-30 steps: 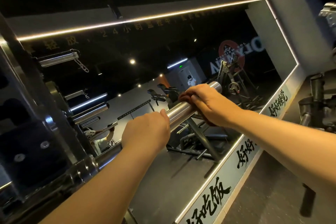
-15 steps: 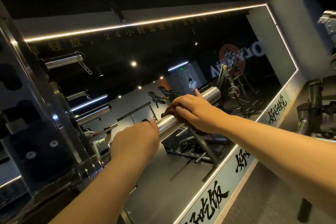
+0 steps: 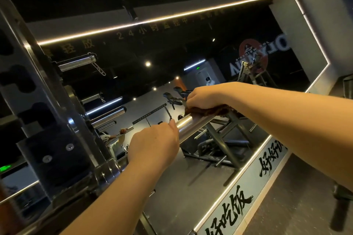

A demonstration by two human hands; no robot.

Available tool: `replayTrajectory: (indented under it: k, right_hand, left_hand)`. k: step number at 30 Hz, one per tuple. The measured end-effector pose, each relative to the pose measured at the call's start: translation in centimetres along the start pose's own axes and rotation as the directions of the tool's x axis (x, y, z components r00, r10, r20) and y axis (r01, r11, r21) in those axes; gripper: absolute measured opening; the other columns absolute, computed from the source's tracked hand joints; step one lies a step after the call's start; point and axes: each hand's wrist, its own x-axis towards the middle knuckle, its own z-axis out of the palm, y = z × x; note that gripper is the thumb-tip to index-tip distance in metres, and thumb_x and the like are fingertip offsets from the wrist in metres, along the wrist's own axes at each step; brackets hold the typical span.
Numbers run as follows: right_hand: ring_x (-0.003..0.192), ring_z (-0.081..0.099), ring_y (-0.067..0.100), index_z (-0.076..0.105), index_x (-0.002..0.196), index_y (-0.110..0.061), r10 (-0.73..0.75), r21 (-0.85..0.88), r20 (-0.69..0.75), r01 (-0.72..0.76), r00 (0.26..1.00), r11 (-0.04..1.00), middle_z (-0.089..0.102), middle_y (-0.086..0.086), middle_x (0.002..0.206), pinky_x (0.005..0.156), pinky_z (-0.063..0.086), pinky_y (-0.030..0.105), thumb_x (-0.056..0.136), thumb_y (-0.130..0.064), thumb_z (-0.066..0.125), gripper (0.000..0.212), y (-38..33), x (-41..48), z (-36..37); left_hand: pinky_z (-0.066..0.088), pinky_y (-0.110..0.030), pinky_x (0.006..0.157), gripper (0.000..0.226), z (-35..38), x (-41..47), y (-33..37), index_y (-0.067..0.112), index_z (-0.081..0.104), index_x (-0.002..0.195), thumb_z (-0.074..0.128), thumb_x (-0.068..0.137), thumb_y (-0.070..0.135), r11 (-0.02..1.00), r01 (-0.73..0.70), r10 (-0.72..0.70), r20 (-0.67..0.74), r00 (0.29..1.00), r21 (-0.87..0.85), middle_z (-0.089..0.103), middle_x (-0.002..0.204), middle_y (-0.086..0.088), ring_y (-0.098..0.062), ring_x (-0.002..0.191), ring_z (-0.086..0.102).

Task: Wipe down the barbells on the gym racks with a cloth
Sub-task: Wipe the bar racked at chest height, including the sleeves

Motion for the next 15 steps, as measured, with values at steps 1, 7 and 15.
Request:
replayTrajectory:
  k: [1,7,15]
  right_hand:
    - [0.094,0.068,0.028,0.072,0.101,-0.024,0.040,0.045,-0.035,-0.038,0.999,0.998,0.070,0.009,0.100,0.094,0.054,0.046,0.096,-0.048,0.049,0.033,1.0,0.1,-0.4]
    - [0.087,0.068,0.019,0.068,0.102,-0.020,-0.066,-0.174,-0.136,0.042,0.989,0.984,0.069,0.003,0.096,0.087,0.056,0.040,0.103,-0.038,0.046,0.029,-0.9,0.9,1.7]
    - [0.087,0.063,0.011,0.062,0.108,-0.029,-0.252,0.126,-0.393,0.323,0.884,0.938,0.065,-0.005,0.096,0.079,0.053,0.030,0.108,-0.044,0.040,0.026,3.5,-2.4,3.4]
  left_hand:
    - [0.041,-0.031,0.055,0.024,0.0,0.0,0.0,0.012,0.037,0.132,0.033,0.109,0.019,1.000,-0.010,0.010,-0.003,1.000,0.014,0.037,0.071,-0.001,-0.015,0.058,0.043]
    - [0.042,-0.033,0.055,0.022,-0.1,0.1,-0.2,0.012,0.038,0.128,0.028,0.110,0.019,0.997,-0.038,0.037,0.020,0.999,0.067,0.038,0.072,-0.001,-0.018,0.061,0.049]
    - [0.056,-0.030,0.065,0.027,-0.1,0.0,0.0,0.013,0.035,0.133,0.033,0.109,0.025,0.999,-0.044,0.043,0.056,0.997,0.018,0.043,0.080,0.001,-0.015,0.067,0.053]
